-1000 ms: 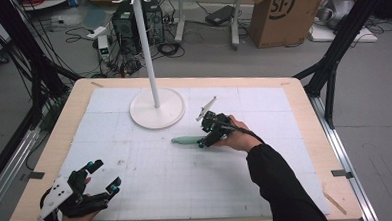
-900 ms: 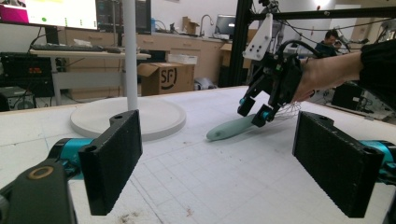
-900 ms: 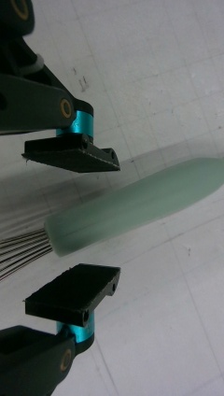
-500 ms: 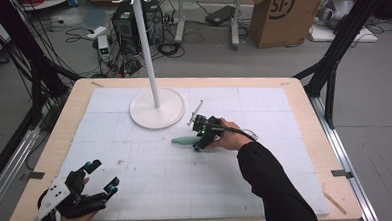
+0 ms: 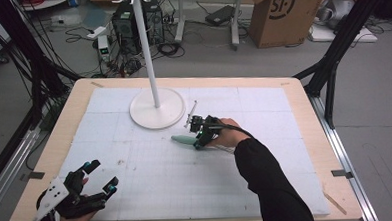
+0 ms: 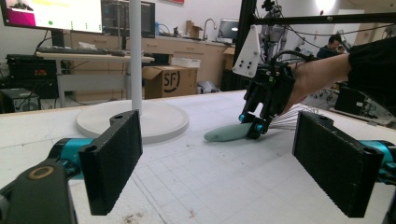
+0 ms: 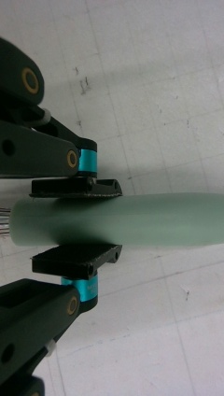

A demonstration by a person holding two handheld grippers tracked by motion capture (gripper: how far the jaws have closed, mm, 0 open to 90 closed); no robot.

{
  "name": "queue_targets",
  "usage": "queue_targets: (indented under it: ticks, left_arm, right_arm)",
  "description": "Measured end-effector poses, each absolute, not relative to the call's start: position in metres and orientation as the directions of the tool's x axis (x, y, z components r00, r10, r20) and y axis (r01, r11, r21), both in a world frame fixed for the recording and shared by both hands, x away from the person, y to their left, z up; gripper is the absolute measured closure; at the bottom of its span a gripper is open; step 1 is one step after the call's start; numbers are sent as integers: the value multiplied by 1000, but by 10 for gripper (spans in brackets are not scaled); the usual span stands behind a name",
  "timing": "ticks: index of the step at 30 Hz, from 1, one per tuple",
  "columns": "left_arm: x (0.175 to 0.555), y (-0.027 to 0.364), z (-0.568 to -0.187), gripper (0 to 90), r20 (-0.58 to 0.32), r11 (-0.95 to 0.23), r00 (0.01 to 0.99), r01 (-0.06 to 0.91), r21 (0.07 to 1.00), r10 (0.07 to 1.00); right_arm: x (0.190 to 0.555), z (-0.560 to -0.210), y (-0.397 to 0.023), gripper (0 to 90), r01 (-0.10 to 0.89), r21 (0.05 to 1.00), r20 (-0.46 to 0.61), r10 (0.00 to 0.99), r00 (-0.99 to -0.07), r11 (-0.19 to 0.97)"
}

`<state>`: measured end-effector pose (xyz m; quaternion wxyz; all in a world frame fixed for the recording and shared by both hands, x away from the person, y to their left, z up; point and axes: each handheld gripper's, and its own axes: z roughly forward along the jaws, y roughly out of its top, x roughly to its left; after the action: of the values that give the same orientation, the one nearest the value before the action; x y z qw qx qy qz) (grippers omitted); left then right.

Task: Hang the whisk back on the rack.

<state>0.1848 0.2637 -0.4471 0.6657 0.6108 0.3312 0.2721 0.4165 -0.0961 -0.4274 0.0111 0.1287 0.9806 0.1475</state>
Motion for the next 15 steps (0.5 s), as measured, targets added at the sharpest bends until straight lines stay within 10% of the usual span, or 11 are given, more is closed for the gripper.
queue_targets:
  ticks: [8, 15]
  left_arm:
    - [183, 268, -447, 165, -116, 117, 626, 40, 992, 771]
    - [183, 267, -446, 167, -118, 118, 625, 42, 992, 772]
  right_arm:
    - [420, -424, -99, 696, 253, 305, 43, 252, -967, 918]
    - [424, -391, -113, 696, 296, 494, 92, 289, -953, 818]
